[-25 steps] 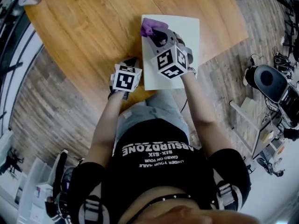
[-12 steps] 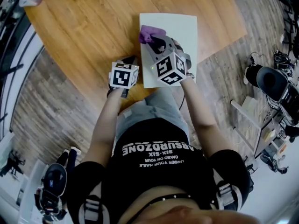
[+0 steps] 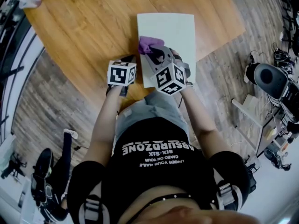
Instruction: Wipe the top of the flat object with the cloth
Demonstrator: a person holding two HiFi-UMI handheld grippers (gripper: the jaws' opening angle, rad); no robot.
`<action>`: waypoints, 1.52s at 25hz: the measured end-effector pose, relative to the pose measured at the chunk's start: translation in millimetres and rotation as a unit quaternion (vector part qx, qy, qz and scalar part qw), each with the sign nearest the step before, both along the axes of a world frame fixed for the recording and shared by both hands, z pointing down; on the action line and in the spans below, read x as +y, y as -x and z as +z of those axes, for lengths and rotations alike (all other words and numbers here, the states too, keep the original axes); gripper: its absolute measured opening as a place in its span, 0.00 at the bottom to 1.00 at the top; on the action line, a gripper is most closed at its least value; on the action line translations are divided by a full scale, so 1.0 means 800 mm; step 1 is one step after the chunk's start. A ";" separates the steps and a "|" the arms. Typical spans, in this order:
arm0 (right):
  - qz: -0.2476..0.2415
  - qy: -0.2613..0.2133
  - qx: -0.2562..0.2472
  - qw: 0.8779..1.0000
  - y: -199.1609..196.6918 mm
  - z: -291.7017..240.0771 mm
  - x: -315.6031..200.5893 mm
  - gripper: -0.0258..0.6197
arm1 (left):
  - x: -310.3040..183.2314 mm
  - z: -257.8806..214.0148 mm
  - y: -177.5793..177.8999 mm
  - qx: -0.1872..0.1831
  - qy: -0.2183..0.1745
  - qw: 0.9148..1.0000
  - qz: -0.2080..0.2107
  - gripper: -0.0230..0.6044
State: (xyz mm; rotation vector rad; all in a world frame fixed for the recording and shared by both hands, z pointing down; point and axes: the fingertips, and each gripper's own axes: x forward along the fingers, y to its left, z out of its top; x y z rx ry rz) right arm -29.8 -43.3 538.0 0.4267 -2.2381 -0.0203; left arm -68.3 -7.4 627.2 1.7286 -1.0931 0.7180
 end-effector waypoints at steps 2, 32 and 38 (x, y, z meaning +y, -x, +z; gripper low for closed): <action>-0.005 0.008 0.001 1.000 -0.002 0.000 0.016 0.18 | 0.001 0.001 0.001 0.001 -0.003 1.000 0.000 0.06; -0.084 0.045 0.008 0.995 -0.034 -0.011 0.140 0.18 | 0.003 -0.004 -0.003 -0.030 -0.021 0.999 0.016 0.06; -0.093 0.057 0.003 0.994 -0.045 -0.011 0.166 0.18 | 0.009 -0.004 -0.007 -0.034 -0.028 0.999 0.013 0.06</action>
